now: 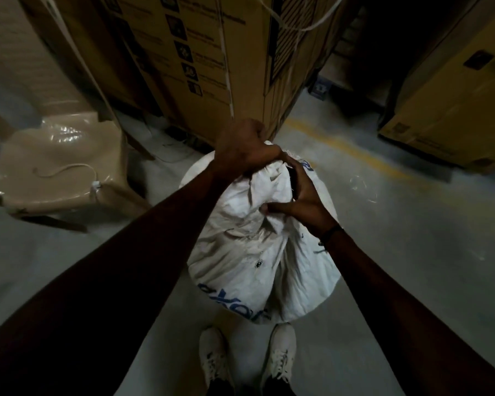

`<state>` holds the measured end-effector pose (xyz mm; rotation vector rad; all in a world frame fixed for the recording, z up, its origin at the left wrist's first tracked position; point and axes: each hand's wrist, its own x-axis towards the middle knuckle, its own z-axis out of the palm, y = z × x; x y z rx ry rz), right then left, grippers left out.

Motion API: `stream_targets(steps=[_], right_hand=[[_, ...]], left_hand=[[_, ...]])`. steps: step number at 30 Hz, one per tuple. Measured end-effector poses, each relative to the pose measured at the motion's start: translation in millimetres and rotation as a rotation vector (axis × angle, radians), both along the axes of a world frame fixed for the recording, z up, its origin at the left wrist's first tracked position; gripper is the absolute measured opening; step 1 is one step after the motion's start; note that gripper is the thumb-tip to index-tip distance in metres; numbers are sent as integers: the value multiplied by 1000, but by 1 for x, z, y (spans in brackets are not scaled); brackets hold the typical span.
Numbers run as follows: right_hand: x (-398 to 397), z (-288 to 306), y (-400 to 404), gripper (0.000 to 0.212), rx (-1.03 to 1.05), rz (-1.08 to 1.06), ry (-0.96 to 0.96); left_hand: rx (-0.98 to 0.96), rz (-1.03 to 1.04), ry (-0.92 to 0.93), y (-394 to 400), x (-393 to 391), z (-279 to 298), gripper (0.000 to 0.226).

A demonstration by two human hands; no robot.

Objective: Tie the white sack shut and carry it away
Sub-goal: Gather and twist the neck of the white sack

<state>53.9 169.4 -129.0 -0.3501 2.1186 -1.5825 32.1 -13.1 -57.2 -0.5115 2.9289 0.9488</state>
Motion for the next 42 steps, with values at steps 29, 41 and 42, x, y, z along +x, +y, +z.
stream_targets(steps=[29, 41, 42], right_hand=[[-57, -16, -32, 32, -291, 58, -396], [-88, -41, -50, 23, -150, 105, -344], [-85, -44, -45, 32, -163, 25, -295]], left_hand=[[918, 154, -7, 23, 76, -122, 119], [866, 719, 187, 62, 43, -155, 109], [831, 728, 204, 63, 41, -156, 109]])
